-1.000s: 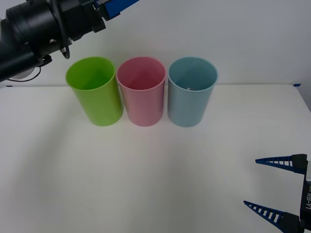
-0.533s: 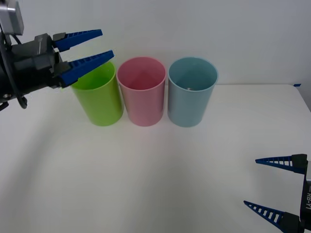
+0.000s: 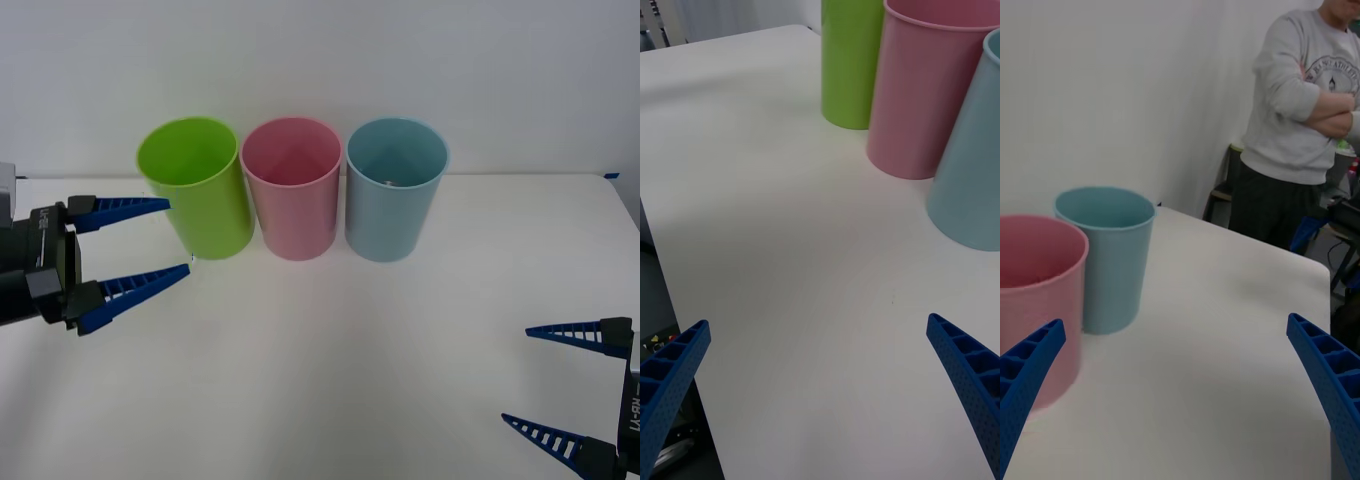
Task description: Put cans in the blue bin and PET bottles in the pink bin and trash in the green bin.
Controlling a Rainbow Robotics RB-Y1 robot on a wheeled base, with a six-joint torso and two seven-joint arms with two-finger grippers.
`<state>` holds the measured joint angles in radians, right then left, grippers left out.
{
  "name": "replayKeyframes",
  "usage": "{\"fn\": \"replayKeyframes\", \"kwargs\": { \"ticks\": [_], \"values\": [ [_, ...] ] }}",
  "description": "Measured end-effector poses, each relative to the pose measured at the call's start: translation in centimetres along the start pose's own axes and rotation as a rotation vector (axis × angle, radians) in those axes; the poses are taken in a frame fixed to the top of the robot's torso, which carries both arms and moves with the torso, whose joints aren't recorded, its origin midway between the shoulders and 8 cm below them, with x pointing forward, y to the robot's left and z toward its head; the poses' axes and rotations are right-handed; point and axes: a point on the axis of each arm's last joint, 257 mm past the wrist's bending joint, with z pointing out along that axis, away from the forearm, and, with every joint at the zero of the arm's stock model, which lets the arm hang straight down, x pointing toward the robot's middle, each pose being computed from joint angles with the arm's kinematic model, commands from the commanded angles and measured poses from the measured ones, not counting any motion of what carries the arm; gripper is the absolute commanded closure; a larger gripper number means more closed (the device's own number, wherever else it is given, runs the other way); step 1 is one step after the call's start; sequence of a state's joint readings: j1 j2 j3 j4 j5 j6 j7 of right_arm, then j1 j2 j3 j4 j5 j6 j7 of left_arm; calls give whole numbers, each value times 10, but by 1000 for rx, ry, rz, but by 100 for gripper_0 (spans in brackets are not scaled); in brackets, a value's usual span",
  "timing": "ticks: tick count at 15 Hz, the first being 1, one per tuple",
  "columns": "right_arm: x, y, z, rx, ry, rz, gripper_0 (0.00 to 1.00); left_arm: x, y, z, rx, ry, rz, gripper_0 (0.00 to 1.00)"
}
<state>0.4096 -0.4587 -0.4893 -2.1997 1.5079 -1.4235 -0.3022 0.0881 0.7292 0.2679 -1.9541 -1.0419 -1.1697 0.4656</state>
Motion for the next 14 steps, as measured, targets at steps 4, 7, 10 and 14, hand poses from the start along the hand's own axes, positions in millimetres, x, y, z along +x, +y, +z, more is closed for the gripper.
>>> {"fn": "replayKeyframes", "kwargs": {
  "ticks": [4, 7, 10, 14],
  "values": [
    [0, 0, 0, 0, 0, 0, 0, 50, -14, -15, -68, 96, -23, 0],
    [0, 0, 0, 0, 0, 0, 0, 78, -26, -18, -130, 163, -57, 0],
    [0, 0, 0, 0, 0, 0, 0, 102, -39, -23, -182, 227, -86, 0],
    [0, 0, 0, 0, 0, 0, 0, 135, -50, -32, -248, 303, -114, 0]
  ]
}}
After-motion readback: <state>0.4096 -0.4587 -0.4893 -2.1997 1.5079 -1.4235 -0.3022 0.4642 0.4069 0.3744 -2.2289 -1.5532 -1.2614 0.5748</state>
